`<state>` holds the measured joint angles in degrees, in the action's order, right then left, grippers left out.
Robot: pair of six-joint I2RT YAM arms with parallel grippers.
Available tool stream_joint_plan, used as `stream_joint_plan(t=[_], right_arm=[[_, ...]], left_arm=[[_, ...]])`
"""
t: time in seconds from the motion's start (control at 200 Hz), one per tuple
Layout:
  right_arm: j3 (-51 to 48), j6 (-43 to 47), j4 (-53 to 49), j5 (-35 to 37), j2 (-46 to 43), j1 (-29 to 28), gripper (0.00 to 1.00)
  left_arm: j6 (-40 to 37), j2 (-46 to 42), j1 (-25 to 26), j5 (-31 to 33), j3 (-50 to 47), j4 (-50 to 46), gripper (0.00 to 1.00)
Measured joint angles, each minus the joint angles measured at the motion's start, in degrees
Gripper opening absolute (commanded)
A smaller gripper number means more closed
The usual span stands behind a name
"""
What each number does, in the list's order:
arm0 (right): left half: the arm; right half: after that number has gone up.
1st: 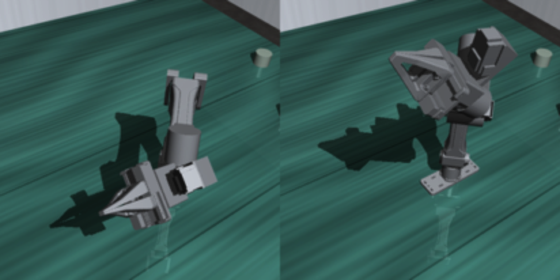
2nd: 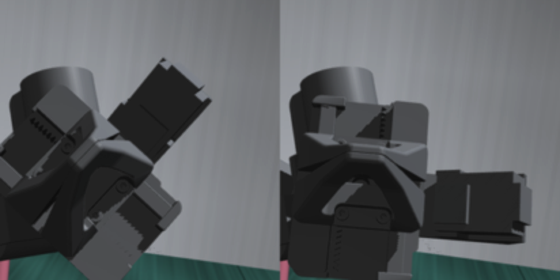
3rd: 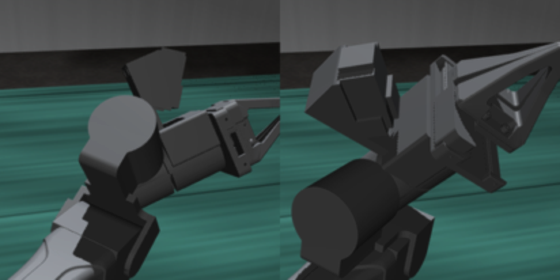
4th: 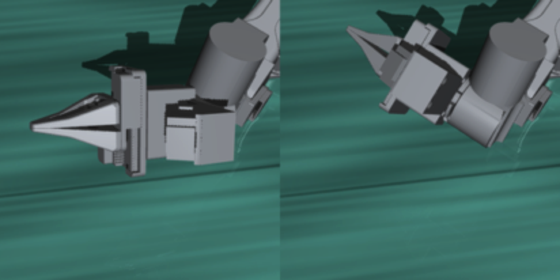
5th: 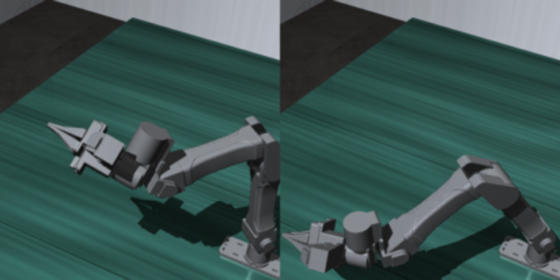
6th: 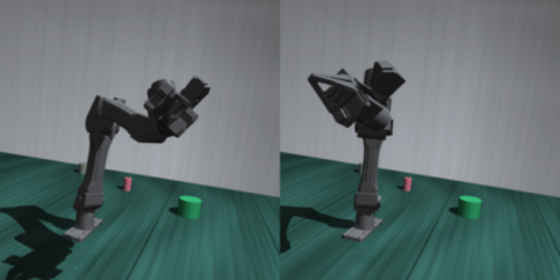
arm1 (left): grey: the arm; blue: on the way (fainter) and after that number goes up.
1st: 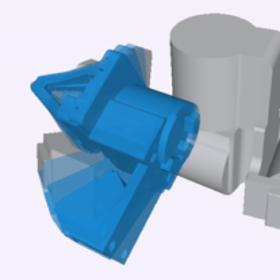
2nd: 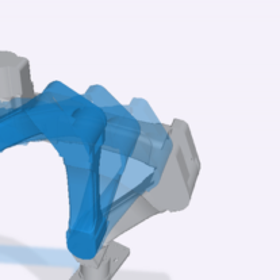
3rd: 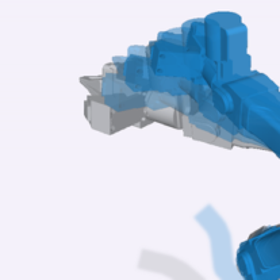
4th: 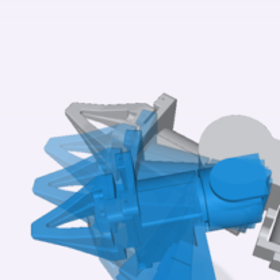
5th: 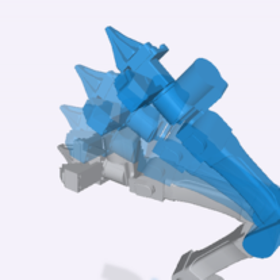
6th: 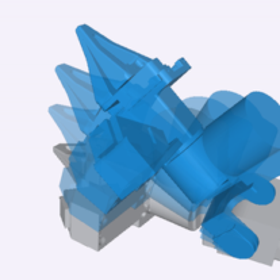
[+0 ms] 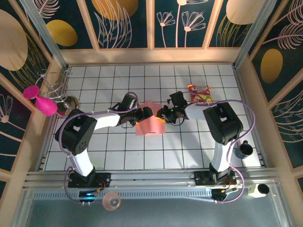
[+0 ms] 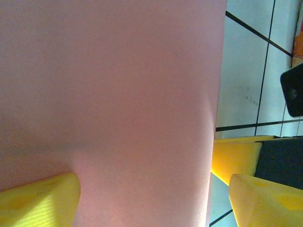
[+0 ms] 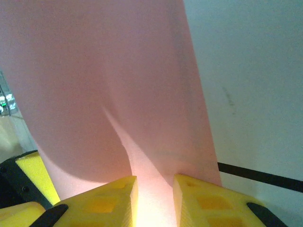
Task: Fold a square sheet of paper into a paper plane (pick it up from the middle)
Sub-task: First fold in half a square sheet of paper at the center of the table.
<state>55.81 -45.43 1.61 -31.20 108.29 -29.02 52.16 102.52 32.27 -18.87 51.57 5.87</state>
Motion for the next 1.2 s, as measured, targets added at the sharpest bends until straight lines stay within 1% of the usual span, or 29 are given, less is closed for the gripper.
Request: stream_joint_plan(t=[0.285,0.465,0.601,0.696,0.831,0.986,1.056,1.166,1.201], right_arm=[[0.37,-0.15,2.8,-4.07,1.84,-0.24,0.22],[0.39,-0.37,4.63,-6.43,2.67,-0.35,0.21],[0.37,-0.37,4.74,-6.93,2.69,-0.31,0.22],[-0.24,-0.33,5.95,-7.06,2.03,0.31,0.24],[-4.13,-0.28,7.69,-6.62,-4.15,3.41,0.28],[-7.37,0.39,11.17,-6.14,-13.11,8.13,0.34],[-8.41,0.79,12.94,-6.21,-16.35,10.12,0.4],[-9.97,1.84,15.45,-7.23,-19.69,12.79,0.54],[-10.51,1.88,16.52,-8.11,-20.41,13.64,0.6]], left_arm=[[-1.25,0.87,0.0,0.52,1.31,-2.08,0.74],[-2.14,1.81,0.0,1.51,2.6,-3.52,0.66],[-2.8,1.9,0.0,2.64,2.71,-4.39,0.54],[-3.5,1.9,0.0,3.85,2.71,-5.09,0.42],[-4.7,1.6,0.0,5.44,2.71,-6.34,0.32],[-5.88,-1.95,0.0,5.79,2.54,-6.69,0.29],[-6.16,-5.16,-0.02,4.81,2.54,-5.92,0.29],[-6.23,-9.79,-0.02,1.51,2.56,-2.86,0.29],[-6.03,-10.91,-0.09,-0.09,2.6,-1.31,0.29]])
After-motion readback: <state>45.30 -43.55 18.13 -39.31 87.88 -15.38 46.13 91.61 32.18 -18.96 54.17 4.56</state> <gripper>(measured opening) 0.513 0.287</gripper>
